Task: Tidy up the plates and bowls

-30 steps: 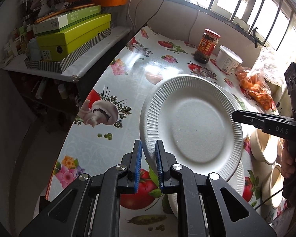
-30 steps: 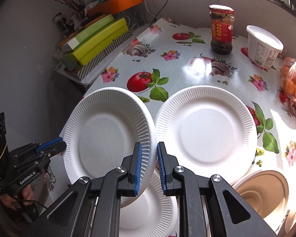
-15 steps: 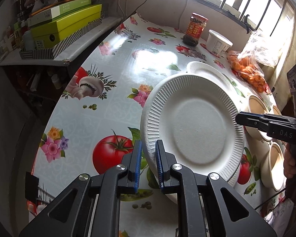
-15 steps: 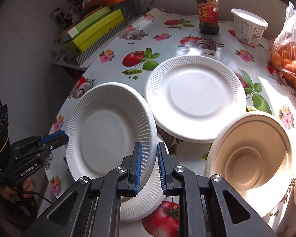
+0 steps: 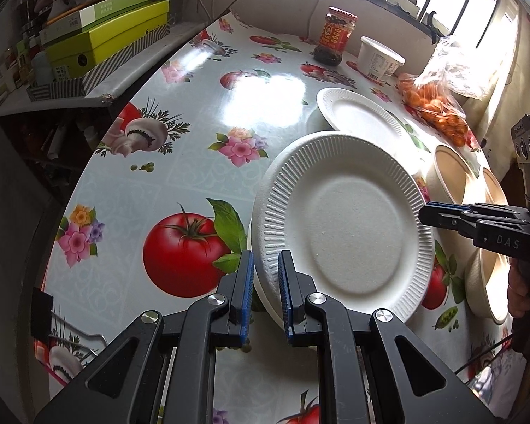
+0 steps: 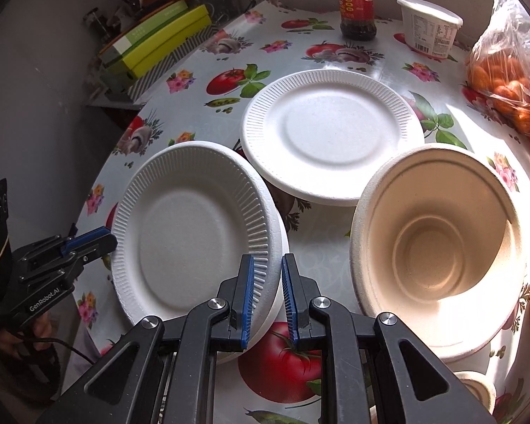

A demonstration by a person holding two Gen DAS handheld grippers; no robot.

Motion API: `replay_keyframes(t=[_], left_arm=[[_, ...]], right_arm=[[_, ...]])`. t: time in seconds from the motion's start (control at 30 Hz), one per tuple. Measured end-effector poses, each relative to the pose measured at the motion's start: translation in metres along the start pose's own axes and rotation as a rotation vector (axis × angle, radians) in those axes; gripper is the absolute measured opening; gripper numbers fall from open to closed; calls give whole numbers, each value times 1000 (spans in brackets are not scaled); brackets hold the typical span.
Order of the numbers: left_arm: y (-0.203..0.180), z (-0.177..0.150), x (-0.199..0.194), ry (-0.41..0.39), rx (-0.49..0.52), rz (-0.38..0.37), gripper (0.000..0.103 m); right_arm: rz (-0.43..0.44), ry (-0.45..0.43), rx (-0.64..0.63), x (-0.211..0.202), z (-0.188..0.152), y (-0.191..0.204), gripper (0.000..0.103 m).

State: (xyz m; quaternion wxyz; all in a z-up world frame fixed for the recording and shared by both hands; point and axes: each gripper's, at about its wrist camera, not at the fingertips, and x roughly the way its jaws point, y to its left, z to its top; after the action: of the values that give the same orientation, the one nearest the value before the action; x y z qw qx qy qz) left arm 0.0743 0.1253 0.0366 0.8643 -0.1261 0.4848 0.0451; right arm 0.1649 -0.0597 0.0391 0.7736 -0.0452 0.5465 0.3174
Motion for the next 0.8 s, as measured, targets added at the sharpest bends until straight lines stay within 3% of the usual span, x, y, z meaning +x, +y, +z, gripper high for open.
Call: replay_keyframes(t=[0.8], left_arm=[[-5, -6, 8, 21, 19, 20, 15]], right_arm=[[-37, -1, -21, 2, -8, 4, 17]])
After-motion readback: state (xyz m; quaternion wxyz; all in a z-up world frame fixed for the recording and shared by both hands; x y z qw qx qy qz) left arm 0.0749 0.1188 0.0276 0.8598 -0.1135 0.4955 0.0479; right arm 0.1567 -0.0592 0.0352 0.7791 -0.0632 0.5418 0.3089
